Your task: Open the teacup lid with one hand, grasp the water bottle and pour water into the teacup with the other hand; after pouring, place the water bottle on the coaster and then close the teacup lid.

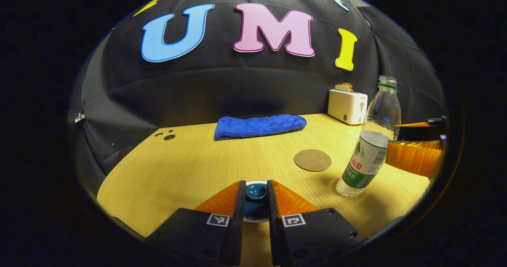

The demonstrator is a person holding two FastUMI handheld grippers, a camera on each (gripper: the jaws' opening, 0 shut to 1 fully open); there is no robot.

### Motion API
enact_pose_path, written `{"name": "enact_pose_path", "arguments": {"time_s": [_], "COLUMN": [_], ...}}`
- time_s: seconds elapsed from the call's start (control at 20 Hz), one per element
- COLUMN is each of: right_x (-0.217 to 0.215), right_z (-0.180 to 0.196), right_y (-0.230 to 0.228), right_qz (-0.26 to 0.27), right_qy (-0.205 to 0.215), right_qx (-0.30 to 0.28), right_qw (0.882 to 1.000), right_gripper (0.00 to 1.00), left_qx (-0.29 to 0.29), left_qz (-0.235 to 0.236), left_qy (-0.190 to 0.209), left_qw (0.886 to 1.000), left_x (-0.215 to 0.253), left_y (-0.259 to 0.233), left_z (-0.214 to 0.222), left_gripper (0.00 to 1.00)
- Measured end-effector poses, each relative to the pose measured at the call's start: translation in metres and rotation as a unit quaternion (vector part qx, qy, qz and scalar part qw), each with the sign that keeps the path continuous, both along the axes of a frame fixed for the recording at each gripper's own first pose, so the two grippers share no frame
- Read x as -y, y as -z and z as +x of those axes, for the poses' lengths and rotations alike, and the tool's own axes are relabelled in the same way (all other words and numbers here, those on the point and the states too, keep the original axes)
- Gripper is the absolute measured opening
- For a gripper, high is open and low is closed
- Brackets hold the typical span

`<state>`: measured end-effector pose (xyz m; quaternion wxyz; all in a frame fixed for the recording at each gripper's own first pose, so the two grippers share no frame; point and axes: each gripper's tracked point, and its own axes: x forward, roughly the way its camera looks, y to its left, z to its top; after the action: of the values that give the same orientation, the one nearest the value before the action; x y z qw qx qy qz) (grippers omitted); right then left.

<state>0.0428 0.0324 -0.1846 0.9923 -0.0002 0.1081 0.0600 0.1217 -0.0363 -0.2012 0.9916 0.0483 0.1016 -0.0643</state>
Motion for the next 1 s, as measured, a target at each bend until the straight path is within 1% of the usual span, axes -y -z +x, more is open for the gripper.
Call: {"name": "enact_pose_path", "arguments": {"time_s": [0.2,0.25,0.35,0.4,0.45,0.5,0.65,0.85,0.9,0.95,1.0], "right_x": [0.004,0.006,0.005,0.004,0.003,0.003,0.003,0.005,0.005,0.006,0.009], "right_z": [0.006,0.008,0.014,0.018,0.023,0.028,0.040,0.045,0.045,0.045,0.046], "right_y": [0.007,0.007,0.010,0.011,0.011,0.013,0.014,0.022,0.022,0.021,0.019], "right_qz": [0.001,-0.002,0.002,0.005,0.008,0.011,0.021,0.016,0.016,0.015,0.012], "right_qy": [0.011,0.015,0.021,0.024,0.027,0.031,0.041,0.045,0.047,0.048,0.052], "right_qx": [0.003,0.006,0.007,0.007,0.009,0.009,0.012,0.007,0.008,0.011,0.014], "right_qw": [1.000,1.000,1.000,1.000,1.000,0.999,0.999,0.999,0.999,0.999,0.998], "right_gripper": [0.99,0.99,0.99,0.99,0.99,0.99,1.00,1.00,0.99,0.99,0.98], "left_qx": [0.004,0.005,0.010,0.012,0.013,0.017,0.022,0.023,0.022,0.021,0.020], "left_qz": [-0.005,-0.006,-0.013,-0.016,-0.018,-0.018,-0.017,-0.028,-0.030,-0.033,-0.035], "left_qy": [0.004,0.004,0.000,-0.003,-0.006,-0.010,-0.016,-0.022,-0.025,-0.027,-0.029], "left_qw": [1.000,1.000,1.000,1.000,1.000,1.000,0.999,0.999,0.999,0.999,0.999], "left_x": [0.000,0.000,-0.001,-0.003,-0.005,-0.008,-0.015,-0.022,-0.024,-0.026,-0.027], "left_y": [-0.002,-0.003,-0.007,-0.009,-0.012,-0.015,-0.022,-0.024,-0.024,-0.023,-0.021], "left_z": [0.000,-0.001,-0.002,-0.003,-0.004,-0.004,-0.006,-0.011,-0.013,-0.014,-0.015], "left_gripper": [0.27,0.23,0.30,0.27,0.30,0.27,0.27,0.27,0.23,0.27,0.27]}}
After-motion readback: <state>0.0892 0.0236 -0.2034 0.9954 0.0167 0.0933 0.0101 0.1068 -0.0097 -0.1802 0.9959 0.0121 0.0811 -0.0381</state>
